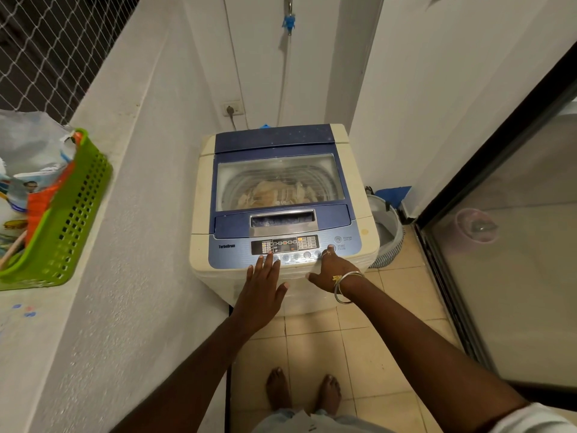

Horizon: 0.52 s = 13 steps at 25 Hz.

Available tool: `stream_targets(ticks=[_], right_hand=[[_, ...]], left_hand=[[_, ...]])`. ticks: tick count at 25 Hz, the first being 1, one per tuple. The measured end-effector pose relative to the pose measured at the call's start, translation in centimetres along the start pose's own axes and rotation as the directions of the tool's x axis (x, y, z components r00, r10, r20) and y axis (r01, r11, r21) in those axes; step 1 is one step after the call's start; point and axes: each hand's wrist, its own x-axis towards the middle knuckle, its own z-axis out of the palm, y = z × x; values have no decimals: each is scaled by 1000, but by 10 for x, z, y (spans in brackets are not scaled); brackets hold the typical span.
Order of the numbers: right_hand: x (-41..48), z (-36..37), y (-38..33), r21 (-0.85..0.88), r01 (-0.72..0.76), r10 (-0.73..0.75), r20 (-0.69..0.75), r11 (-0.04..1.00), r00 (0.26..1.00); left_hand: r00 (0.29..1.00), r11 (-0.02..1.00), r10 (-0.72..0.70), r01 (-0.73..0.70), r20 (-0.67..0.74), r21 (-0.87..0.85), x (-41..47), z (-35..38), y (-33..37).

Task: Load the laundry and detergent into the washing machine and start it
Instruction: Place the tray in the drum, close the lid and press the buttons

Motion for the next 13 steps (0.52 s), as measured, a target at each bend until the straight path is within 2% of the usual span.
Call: stream_targets(ticks=[3, 8, 10, 13], right_hand=[[5, -11, 7, 5, -7, 6, 29, 1000, 1000], [6, -19, 15, -40, -31, 37, 165, 999, 986], [3, -16, 11, -90, -32, 45, 144, 995, 989], [4, -26, 4, -255, 7, -5, 7, 967, 1000]], left_hand=[[1000, 1000, -1, 1, 15, -18, 2, -1, 1], [1000, 1000, 1, -1, 30, -22, 3, 1, 2], [1000, 1000, 7, -7, 26, -23, 3, 1, 4], [999, 1000, 4, -3, 32, -26, 2, 1, 4]])
